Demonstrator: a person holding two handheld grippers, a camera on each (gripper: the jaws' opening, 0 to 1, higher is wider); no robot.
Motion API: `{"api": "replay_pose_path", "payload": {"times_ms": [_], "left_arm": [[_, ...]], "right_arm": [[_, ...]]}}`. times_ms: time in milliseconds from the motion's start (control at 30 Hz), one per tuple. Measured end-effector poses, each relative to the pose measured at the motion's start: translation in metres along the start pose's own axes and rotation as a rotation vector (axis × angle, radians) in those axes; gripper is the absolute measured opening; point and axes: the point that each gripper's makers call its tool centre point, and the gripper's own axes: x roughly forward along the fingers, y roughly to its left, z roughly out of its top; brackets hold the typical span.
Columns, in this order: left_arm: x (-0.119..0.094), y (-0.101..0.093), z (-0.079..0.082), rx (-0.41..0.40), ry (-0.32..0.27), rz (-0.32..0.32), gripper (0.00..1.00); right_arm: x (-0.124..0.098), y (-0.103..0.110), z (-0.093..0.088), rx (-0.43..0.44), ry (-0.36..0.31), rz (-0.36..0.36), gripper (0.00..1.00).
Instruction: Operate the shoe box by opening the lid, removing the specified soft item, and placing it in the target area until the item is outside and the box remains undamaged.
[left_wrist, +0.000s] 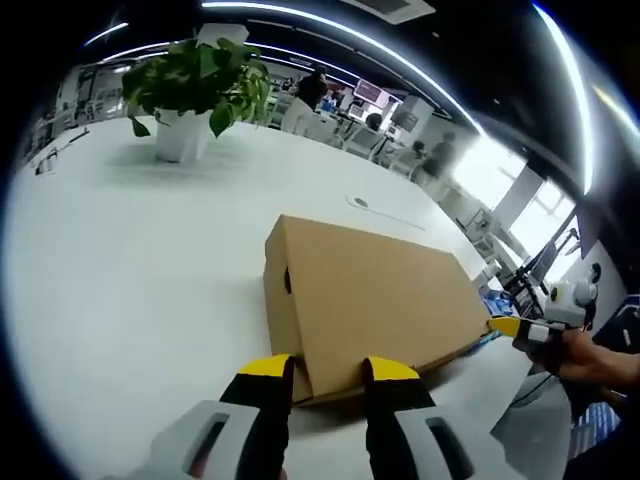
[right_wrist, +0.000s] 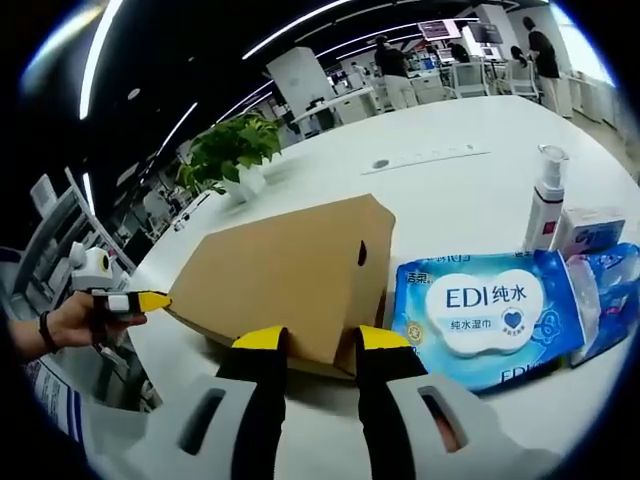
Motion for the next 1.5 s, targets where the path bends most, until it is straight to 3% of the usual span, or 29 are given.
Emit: {"api": "replay_pose_path", "payload": {"times_ms": [333,467,600,867,1100,1300,1500], "left_arm": [[-0.001,-0.001,0.0,0.01,0.002,0.008,0.28],[-0.006,-0.006,0.011,0.08,-0.055,0.003,0.28],[-0.011,-0.014,0.016,0.133,-0.074,-0.002,0.3],[-0.018,-0.042,0.021,0.283,-0.074,-0.044,0.41],[-0.021,-0.063,0.018,0.315,-0.071,-0.087,0.49],[-0.02,-0.081,0.007,0.342,-0.053,-0.125,0.53],[-0.014,-0.091,0.006,0.316,-0.047,-0.15,0.58]], "right_arm": [[0.0,-0.001,0.001,0.006,0.003,0.017,0.24],[-0.008,-0.007,0.008,-0.048,-0.013,0.01,0.15],[-0.028,-0.024,0.017,-0.077,-0.042,0.002,0.26],[-0.09,-0.081,0.021,-0.129,-0.071,-0.119,0.37],[-0.142,-0.114,0.024,-0.154,-0.114,-0.22,0.55],[-0.161,-0.123,0.013,-0.167,-0.108,-0.257,0.7],[-0.165,-0.118,0.005,-0.131,-0.129,-0.265,0.73]]}}
